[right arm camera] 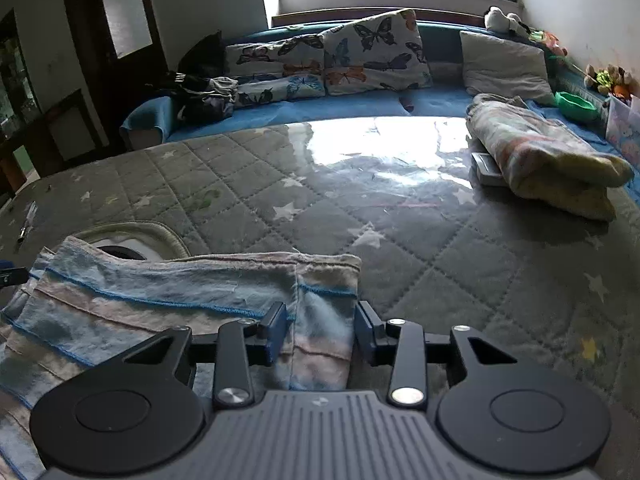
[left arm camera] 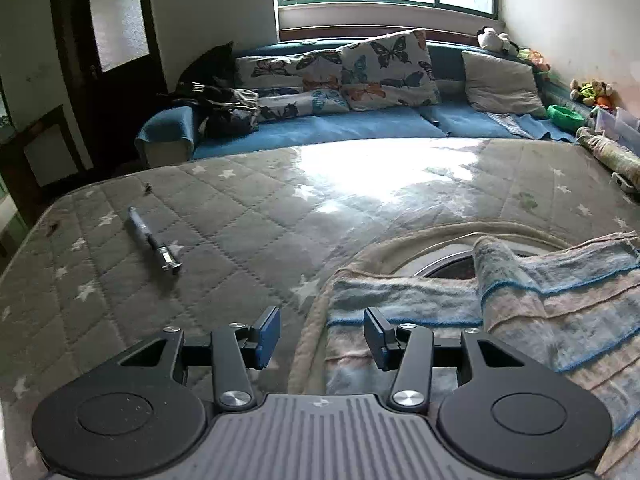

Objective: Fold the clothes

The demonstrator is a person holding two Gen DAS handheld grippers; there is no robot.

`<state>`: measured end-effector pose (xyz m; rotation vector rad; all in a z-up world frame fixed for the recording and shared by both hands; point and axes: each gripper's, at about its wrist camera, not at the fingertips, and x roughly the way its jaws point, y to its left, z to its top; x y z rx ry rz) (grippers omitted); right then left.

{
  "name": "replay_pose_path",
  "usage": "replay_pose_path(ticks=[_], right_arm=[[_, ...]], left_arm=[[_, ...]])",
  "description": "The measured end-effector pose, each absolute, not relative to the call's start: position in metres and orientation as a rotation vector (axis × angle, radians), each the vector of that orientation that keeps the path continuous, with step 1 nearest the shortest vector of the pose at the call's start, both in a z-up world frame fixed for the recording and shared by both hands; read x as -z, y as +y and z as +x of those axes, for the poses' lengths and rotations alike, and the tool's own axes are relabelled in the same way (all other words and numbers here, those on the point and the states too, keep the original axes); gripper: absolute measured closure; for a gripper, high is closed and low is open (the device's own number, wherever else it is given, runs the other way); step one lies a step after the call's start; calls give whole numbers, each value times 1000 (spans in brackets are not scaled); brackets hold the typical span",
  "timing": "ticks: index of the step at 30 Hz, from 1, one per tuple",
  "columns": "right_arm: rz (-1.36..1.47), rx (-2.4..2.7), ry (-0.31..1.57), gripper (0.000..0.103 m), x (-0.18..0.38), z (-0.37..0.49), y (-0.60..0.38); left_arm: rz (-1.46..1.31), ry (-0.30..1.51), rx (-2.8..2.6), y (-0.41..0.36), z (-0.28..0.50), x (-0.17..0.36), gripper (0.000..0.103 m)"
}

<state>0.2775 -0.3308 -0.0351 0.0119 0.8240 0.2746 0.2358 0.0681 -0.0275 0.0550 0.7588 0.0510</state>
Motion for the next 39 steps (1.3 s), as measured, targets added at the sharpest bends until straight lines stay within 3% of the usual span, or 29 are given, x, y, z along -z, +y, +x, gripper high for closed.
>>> replay_pose_path(ticks=[6,8,10,11,12,15,24,30,35,39], right_arm=[[-39,-296,813,65,35,281,-322],[-36,-301,813,70,35,284,-320],[-49,-309,812,84,36,285,-317],[-55,-313,812,88,36,285,-315],[-66,-314,810,97,36,285,-313],[-105,-316,788,98,31,284,-305],[-129,-245,680,98,11,309,-304],[-143,-235,778,96,39,336,-297],[-134,-256,789,91,30,325,-303],[-167,-328,801,85,14,295,-299]], left_arm=[[63,770,-22,62,248,38,55],[64,766,-11,61,249,38,59],[72,762,1,60,250,37,83],[81,763,8,60,250,38,87],[79,764,15,61,251,37,99],[92,736,-13,64,253,33,101],[78,657,-141,88,275,15,101],[111,709,-159,81,293,32,100],[97,721,-181,82,285,30,93],[75,696,-149,77,260,13,73]])
